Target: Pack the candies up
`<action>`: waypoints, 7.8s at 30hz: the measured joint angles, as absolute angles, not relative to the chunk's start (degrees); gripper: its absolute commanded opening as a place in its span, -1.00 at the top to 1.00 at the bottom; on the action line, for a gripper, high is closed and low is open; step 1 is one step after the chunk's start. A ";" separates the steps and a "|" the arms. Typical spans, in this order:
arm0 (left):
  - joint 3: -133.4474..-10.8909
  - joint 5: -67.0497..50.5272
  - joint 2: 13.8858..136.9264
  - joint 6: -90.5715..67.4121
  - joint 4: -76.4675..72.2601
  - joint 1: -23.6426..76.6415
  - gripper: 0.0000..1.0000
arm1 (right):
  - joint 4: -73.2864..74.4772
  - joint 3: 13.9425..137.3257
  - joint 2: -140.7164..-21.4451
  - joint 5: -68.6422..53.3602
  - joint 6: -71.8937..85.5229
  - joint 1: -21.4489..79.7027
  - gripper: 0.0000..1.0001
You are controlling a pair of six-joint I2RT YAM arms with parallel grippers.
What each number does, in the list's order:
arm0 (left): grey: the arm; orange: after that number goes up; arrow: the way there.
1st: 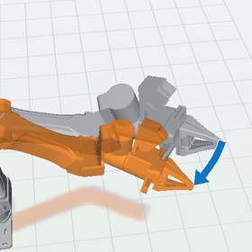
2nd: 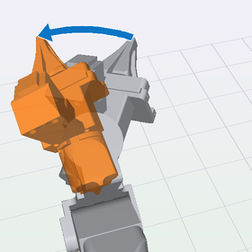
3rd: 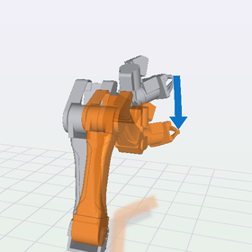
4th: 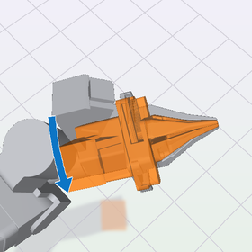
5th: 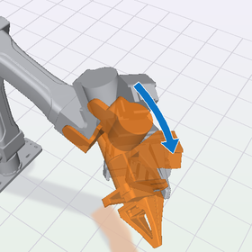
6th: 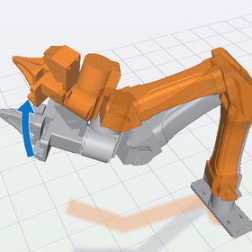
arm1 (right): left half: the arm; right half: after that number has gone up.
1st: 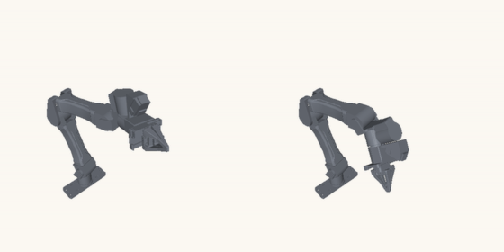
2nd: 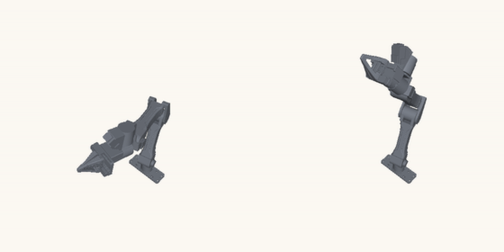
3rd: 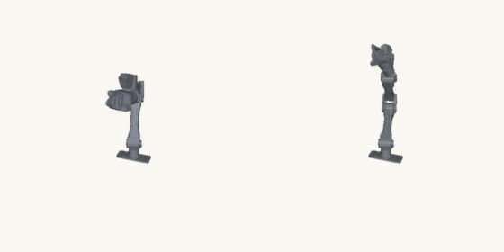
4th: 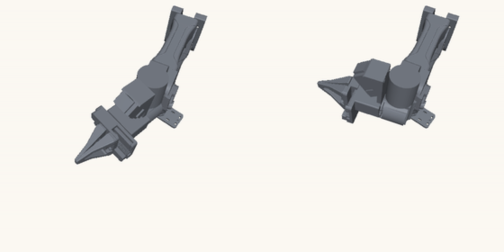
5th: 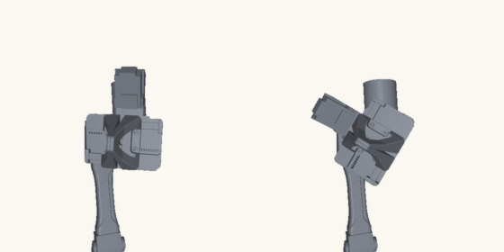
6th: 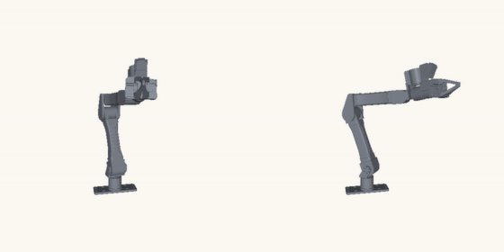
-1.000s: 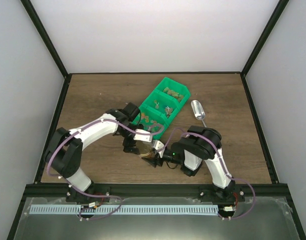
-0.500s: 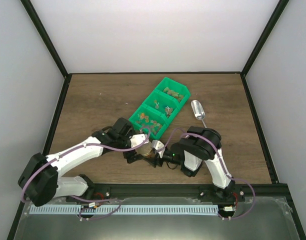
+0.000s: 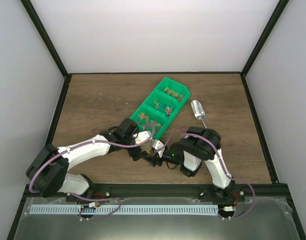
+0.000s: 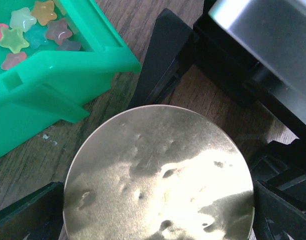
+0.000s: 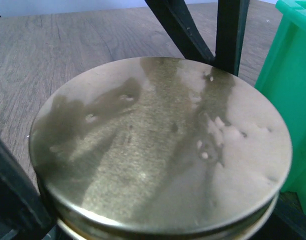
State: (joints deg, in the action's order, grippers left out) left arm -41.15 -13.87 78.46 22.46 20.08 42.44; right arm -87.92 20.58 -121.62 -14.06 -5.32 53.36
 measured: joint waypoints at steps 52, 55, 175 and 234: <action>-44.36 -19.22 77.25 25.04 28.64 41.58 -1.00 | -88.23 17.93 -120.57 -22.92 -6.52 53.47 -0.36; -43.64 -19.33 77.25 23.53 28.34 42.00 -1.00 | -88.09 17.98 -120.57 -22.68 -6.68 53.47 -0.37; -65.43 -22.13 96.60 72.95 53.54 41.21 -1.00 | -86.41 17.45 -119.24 -23.11 -5.63 53.21 -0.23; -52.80 -20.40 89.06 32.14 31.53 38.68 -0.60 | -85.03 20.84 -120.38 -11.44 -3.90 53.60 -0.04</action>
